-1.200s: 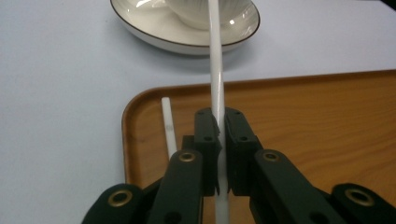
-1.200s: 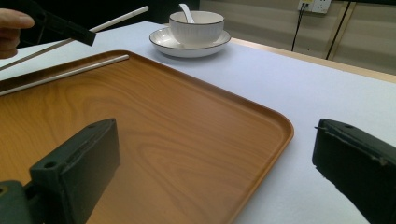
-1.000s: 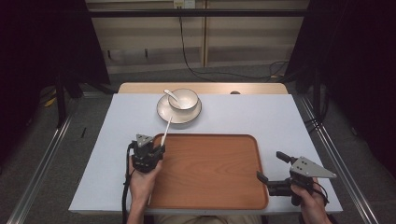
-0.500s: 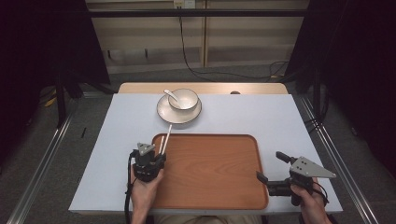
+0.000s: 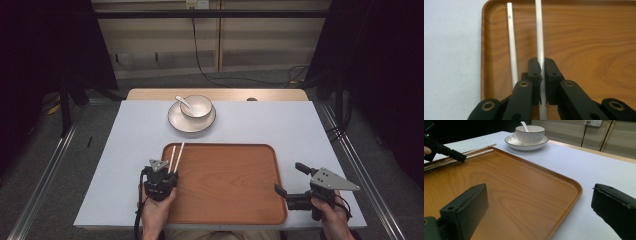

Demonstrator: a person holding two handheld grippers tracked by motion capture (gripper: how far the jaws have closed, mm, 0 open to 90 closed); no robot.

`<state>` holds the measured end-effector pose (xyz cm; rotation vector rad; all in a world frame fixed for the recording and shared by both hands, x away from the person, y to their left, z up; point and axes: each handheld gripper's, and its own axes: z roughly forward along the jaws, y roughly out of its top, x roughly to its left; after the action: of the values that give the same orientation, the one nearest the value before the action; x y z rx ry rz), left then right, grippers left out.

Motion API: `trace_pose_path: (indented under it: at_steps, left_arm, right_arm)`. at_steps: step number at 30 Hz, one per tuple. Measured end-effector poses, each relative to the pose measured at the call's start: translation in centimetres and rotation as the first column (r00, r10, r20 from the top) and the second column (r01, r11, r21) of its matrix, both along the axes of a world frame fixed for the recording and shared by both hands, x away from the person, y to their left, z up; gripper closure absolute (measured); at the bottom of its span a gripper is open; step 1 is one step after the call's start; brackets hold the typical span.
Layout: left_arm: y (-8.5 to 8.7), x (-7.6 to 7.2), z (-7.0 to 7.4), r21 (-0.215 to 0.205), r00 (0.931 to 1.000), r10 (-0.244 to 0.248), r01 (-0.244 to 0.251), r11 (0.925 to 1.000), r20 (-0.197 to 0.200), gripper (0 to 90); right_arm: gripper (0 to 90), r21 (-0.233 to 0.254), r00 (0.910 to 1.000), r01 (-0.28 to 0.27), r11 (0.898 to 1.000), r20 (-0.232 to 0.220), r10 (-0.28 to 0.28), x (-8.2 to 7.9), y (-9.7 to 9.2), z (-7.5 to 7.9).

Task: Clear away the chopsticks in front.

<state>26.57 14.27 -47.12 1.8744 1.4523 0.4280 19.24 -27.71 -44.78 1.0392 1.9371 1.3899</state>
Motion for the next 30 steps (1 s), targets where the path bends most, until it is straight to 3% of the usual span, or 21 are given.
trace_pose_path:
  at_steps: [2, 4, 7, 11, 14, 18, 30]
  left_arm:
    - [-0.24, -0.11, 0.07, 0.023, 0.9999, 0.003, -0.003, 0.9997, 0.015, 85.3]
    - [-0.41, -0.04, -0.03, 0.018, 0.9999, -0.008, 0.008, 0.9998, -0.008, 85.3]
    - [-0.58, -0.02, -0.10, 0.025, 1.0000, 0.002, -0.002, 0.9997, -0.006, 85.2]
    - [-1.02, -0.05, -0.05, 0.077, 0.9999, -0.011, 0.010, 0.9970, 0.005, 84.7]
    - [-0.57, 0.03, -0.15, 0.037, 0.9999, -0.015, 0.015, 0.9992, -0.003, 84.8]
    - [-0.95, -0.02, -0.07, 0.074, 0.9999, -0.015, 0.015, 0.9972, 0.001, 84.7]
    - [-0.92, -0.05, -0.11, 0.071, 0.9997, -0.021, 0.020, 0.9973, 0.009, 83.8]
  right_arm:
    - [0.6, 0.000, 1.0000, 0.001, 1.000, 0.000, -0.001, 0.00, 0.00, -0.01]
    - [0.6, 0.000, 1.0000, 0.003, 1.000, 0.000, -0.003, 0.00, 0.00, 0.00]
    - [0.6, -0.001, 1.0000, 0.001, 1.000, 0.000, -0.001, -0.01, -0.01, 0.00]
    - [0.6, 0.000, 1.0000, -0.004, 1.000, 0.000, 0.004, 0.02, -0.01, -0.01]
    - [0.6, 0.000, 1.0000, -0.002, 1.000, 0.001, 0.002, 0.00, 0.00, 0.00]
    - [0.6, 0.004, 1.0000, -0.005, 1.000, -0.006, 0.005, 0.02, -0.04, 0.01]
    - [0.6, 0.005, 1.0000, -0.007, 1.000, -0.004, 0.008, 0.02, -0.05, 0.00]
